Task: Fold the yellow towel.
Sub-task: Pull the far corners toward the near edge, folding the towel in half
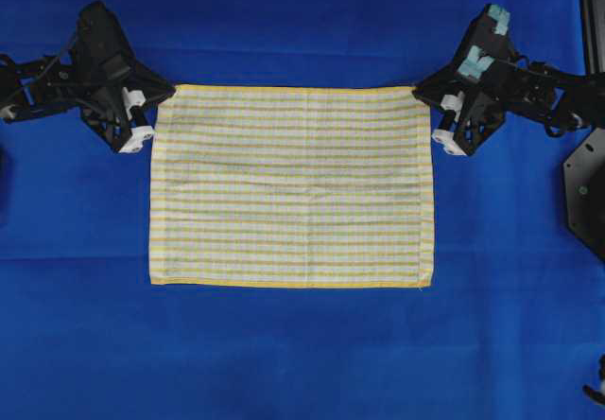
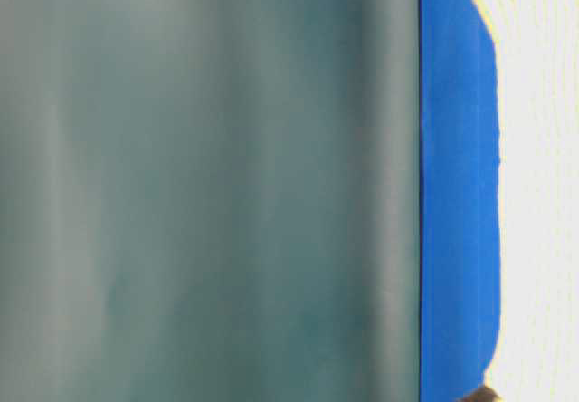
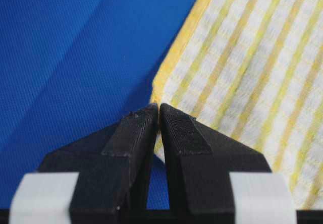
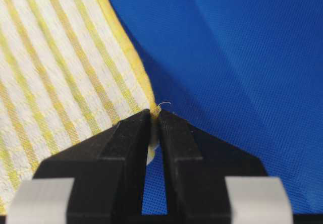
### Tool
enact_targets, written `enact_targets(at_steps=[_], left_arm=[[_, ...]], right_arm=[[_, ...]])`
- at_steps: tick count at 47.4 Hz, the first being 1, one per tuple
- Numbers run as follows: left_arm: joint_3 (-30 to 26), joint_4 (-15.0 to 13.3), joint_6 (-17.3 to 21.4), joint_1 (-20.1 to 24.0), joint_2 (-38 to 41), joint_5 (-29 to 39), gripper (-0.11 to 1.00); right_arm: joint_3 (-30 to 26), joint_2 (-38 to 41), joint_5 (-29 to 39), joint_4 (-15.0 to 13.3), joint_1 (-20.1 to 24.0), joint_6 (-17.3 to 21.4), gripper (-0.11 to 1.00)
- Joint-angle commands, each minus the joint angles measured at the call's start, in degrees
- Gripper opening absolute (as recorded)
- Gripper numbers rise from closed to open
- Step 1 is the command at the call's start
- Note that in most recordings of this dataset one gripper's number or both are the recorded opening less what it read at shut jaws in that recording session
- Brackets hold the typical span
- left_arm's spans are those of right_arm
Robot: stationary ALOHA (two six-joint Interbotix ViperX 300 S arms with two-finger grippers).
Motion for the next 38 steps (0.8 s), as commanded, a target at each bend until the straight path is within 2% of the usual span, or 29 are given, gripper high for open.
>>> enact_targets(at_steps=[1, 13, 22, 28, 38], left_arm=[[-1.14, 0.26, 0.18, 0.18, -3.60, 1.49, 0.03], [-0.18, 0.26, -0.79, -0.26, -5.54, 2.81, 0.03], [1.32, 0.26, -1.05, -3.16, -7.82, 2.81, 0.03], [2.81, -0.09, -1.49, -7.47, -9.67, 2.37, 0.03], [4.83, -0.09, -8.53, -17.58, -10.99, 0.88, 0.03]], right_arm=[[-0.62, -2.99, 0.97, 0.26, 0.09, -0.09, 0.09], [-0.18, -4.48, 2.11, 0.44, 0.26, 0.00, 0.09], [1.23, -6.59, 5.27, 2.55, 3.25, 0.00, 0.09], [3.87, -9.49, 5.71, 6.06, 7.56, 0.00, 0.09], [7.12, -15.12, 5.62, 14.06, 16.79, 0.00, 0.09]])
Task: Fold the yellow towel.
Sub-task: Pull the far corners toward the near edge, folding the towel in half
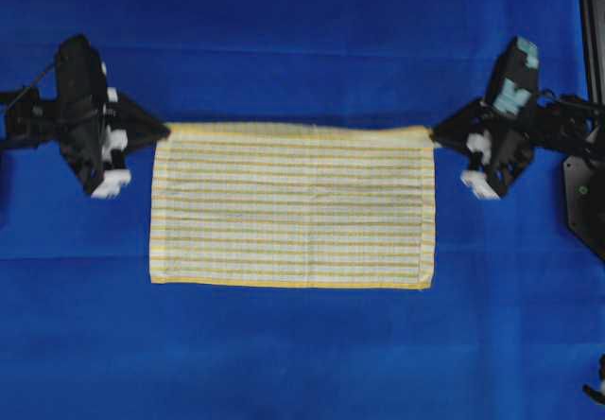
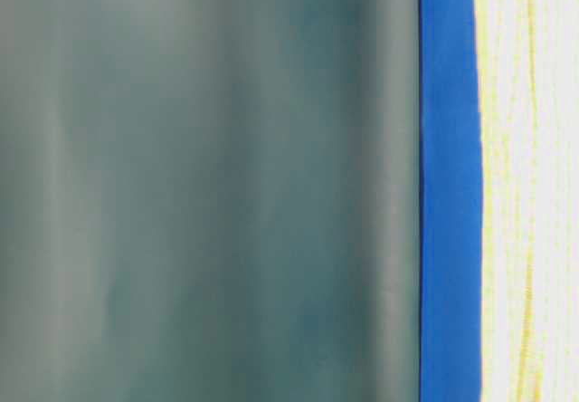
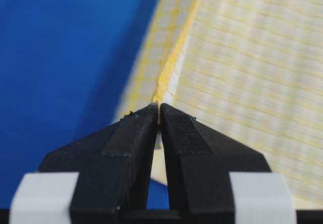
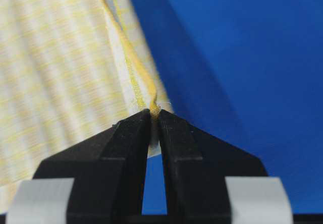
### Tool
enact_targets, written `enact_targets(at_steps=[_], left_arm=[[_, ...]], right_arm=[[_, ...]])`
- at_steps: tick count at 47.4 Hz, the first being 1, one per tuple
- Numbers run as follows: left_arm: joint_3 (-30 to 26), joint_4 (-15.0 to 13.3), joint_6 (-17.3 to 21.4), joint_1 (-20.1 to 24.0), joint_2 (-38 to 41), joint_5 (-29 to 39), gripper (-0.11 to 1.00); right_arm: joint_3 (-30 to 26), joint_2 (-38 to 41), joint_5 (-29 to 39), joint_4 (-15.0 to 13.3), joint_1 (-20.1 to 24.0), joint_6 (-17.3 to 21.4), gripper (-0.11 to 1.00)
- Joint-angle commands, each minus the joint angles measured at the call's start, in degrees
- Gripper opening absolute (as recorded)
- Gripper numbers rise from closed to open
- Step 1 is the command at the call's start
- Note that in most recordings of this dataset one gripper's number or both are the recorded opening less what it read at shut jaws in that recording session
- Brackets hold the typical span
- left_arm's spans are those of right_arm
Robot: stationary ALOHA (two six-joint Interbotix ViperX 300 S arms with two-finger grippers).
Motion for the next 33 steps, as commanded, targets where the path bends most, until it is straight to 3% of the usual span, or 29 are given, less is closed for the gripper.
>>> enact_targets(at_steps=[1, 6, 16, 33], left_arm=[[0.35, -0.09, -2.20, -3.43, -1.23, -1.05, 0.03], [1.41, -0.09, -5.19, -7.12, -2.11, -2.20, 0.03], [2.20, -0.09, -8.53, -13.10, -3.96, -2.99, 0.03], [1.58, -0.09, -9.40, -18.98, -4.39, -2.99, 0.03]], right_arm=[[0.26, -2.37, -0.18, 3.16, 3.60, -0.18, 0.09], [0.09, -4.31, -0.18, 6.15, 7.82, -0.18, 0.09], [-2.29, -4.92, 0.00, 8.53, 14.50, -0.09, 0.09], [-5.19, -0.26, -0.35, 13.62, 23.64, -0.18, 0.09]])
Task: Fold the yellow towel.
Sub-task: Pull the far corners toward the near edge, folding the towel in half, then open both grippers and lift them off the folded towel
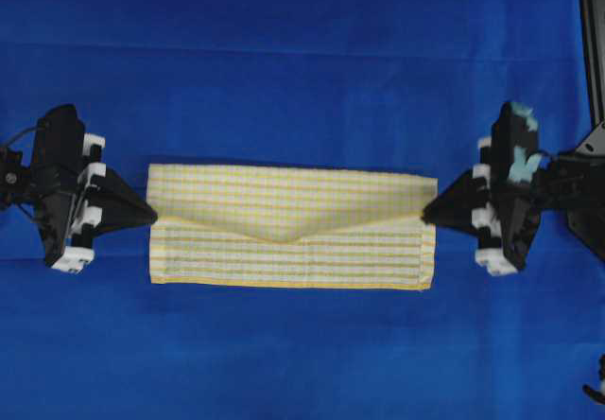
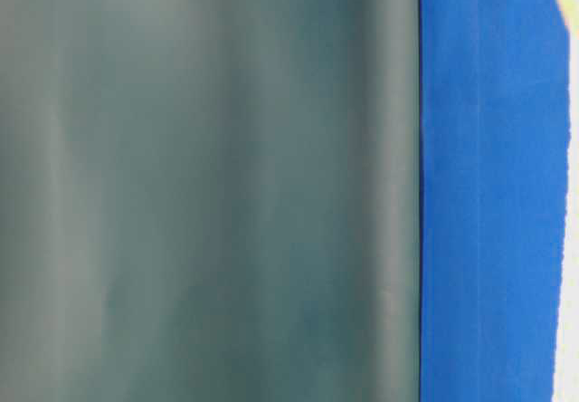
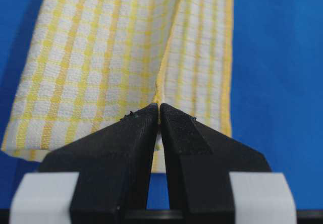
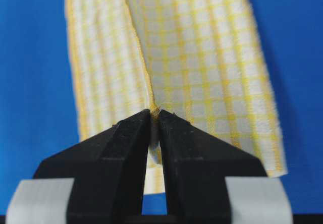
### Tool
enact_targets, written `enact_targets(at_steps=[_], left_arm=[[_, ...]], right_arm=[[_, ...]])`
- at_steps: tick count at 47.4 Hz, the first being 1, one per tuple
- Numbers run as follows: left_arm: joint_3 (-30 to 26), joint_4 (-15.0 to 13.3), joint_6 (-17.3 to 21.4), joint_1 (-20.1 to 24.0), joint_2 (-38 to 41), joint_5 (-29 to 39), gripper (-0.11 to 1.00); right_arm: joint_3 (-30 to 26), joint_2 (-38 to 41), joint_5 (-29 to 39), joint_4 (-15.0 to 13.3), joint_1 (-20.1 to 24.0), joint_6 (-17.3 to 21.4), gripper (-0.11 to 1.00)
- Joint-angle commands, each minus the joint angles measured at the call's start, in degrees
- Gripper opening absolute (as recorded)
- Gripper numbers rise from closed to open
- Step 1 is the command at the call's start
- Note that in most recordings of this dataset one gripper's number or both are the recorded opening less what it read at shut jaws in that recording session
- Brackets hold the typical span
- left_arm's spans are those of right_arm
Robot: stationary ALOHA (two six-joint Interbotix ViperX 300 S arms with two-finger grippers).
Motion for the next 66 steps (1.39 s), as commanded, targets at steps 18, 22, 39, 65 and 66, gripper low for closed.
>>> enact_targets(at_steps=[18, 22, 39, 65, 66], left_arm=[[-2.29, -0.09, -2.02, -4.04, 0.35, -0.62, 0.03], [-2.64, -0.09, -2.02, -4.48, 0.88, -0.62, 0.03], [-3.34, -0.09, -2.02, -5.27, 1.58, 0.26, 0.03], [-3.16, -0.09, -1.41, -4.13, -0.35, 2.99, 0.86], [-3.25, -0.09, -1.41, -3.78, -0.35, 3.52, 0.88]], right_arm=[[-2.64, 2.99, -0.26, 1.23, 4.75, -0.09, 0.09], [-2.64, 2.90, -0.26, 1.23, 5.01, -0.09, 0.09], [-3.16, 4.04, 0.79, 1.23, 5.89, -0.18, 0.09], [-4.75, 5.36, 1.41, 1.14, 8.17, -0.44, 0.71], [-4.66, 5.27, 1.41, 1.14, 8.17, -0.62, 0.71]])
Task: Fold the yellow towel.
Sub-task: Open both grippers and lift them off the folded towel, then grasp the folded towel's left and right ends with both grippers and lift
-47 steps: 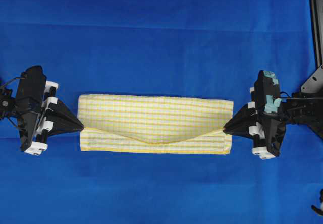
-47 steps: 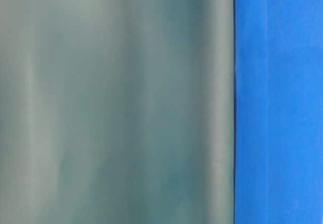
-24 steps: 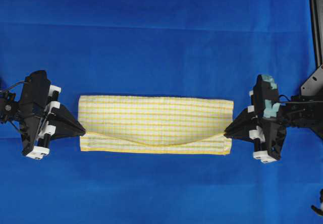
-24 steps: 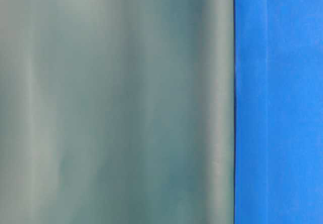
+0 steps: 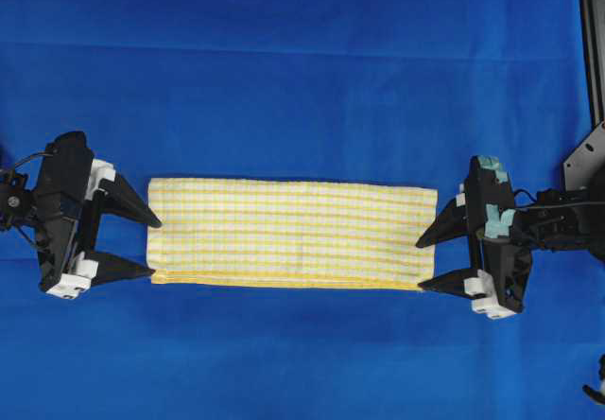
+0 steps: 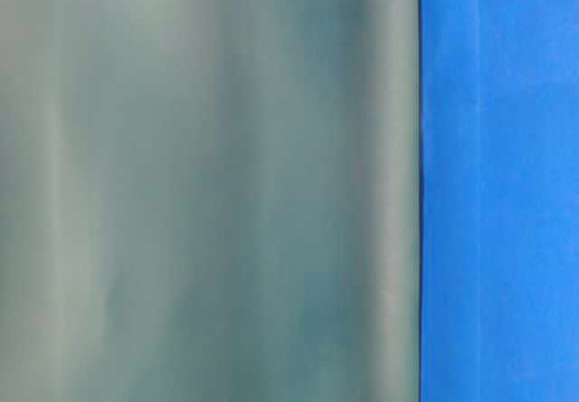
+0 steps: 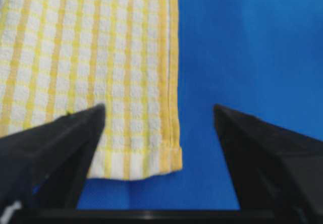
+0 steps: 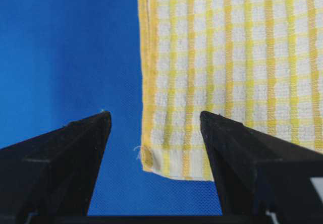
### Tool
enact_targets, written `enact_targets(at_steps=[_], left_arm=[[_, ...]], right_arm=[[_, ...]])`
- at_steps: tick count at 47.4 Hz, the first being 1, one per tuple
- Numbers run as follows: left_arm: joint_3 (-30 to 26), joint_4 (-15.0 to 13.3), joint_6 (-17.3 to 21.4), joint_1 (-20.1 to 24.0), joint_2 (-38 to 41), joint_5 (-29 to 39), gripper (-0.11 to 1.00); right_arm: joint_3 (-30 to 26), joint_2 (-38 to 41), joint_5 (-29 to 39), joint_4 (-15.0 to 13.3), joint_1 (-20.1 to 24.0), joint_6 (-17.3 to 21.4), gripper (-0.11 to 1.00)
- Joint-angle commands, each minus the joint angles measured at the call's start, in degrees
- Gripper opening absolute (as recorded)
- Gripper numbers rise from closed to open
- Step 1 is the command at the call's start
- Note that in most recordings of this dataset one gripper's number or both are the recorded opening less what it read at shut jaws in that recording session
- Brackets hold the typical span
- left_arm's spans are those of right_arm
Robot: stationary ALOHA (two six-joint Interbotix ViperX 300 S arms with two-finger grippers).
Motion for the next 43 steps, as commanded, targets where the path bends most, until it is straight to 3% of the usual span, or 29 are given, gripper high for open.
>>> enact_targets(at_steps=[1, 12, 23, 28, 43], left_arm=[[-0.88, -0.09, 0.18, 1.41, -1.05, 1.49, 0.89], [-2.81, 0.35, 1.67, 8.17, -0.09, 3.78, 0.83], [-5.45, 0.35, 7.82, 14.15, 1.41, 8.61, 0.83], [-6.15, 0.35, 9.49, 15.29, 1.93, 10.02, 0.83], [-6.24, 0.35, 9.84, 17.05, 4.75, 10.63, 0.83]], right_arm=[[-0.44, -1.05, -0.44, 0.00, 0.09, -0.44, 0.70], [0.44, -2.55, -0.79, -0.26, -6.94, -1.58, 0.69], [0.44, -2.64, 2.20, -0.44, -15.47, -6.24, 0.69], [0.35, -2.64, 2.81, -0.44, -16.79, -7.38, 0.69], [1.85, -0.62, 1.49, -0.35, -18.54, -7.65, 0.69]])
